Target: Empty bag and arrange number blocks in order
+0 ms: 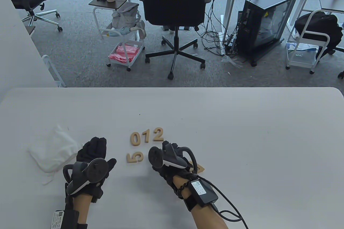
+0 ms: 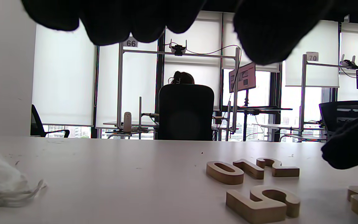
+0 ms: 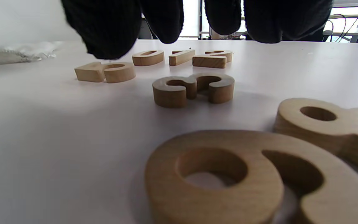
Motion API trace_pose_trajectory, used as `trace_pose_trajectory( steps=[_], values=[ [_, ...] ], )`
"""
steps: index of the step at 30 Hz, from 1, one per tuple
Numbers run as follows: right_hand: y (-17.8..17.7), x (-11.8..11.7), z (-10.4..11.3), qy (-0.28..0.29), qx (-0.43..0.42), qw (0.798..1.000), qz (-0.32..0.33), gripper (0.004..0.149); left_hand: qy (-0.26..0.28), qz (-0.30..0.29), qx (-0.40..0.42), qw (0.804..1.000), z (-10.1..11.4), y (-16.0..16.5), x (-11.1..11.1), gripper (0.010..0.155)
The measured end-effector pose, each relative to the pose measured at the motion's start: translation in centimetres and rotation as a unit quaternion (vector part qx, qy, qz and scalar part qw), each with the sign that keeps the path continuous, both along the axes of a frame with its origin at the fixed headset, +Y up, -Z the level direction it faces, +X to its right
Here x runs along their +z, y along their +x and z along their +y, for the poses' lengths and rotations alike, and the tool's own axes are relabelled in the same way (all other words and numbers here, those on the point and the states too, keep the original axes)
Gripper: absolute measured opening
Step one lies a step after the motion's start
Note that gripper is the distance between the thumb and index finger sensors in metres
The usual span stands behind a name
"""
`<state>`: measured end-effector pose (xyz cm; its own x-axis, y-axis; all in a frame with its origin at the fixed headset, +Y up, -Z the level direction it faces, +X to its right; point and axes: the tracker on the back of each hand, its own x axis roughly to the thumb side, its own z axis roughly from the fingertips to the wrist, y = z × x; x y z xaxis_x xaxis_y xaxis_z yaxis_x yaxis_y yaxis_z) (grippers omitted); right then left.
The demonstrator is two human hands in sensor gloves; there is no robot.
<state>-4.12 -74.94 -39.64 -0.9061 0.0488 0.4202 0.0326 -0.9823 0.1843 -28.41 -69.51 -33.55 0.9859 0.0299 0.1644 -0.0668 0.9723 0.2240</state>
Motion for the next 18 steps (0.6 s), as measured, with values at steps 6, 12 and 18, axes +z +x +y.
trace_pose_trajectory(
  steps=[6, 12, 18],
  values=[
    [-0.5, -0.4, -1.7, -0.029, 0.025, 0.999, -0.004, 0.064, -0.002, -0.002, 0.001, 1.000, 0.0, 0.0, 0.0, 0.084],
    [-0.6, -0.6, -2.3, -0.035, 0.036, 0.999, -0.005, 0.063, 0.001, -0.002, 0.003, 1.000, 0.1, 0.0, 0.1, 0.084],
    [-0.8, -0.4, -2.3, -0.015, 0.049, 0.999, -0.001, 0.060, 0.001, -0.002, 0.004, 1.000, 0.1, 0.0, 0.1, 0.084]
  ],
)
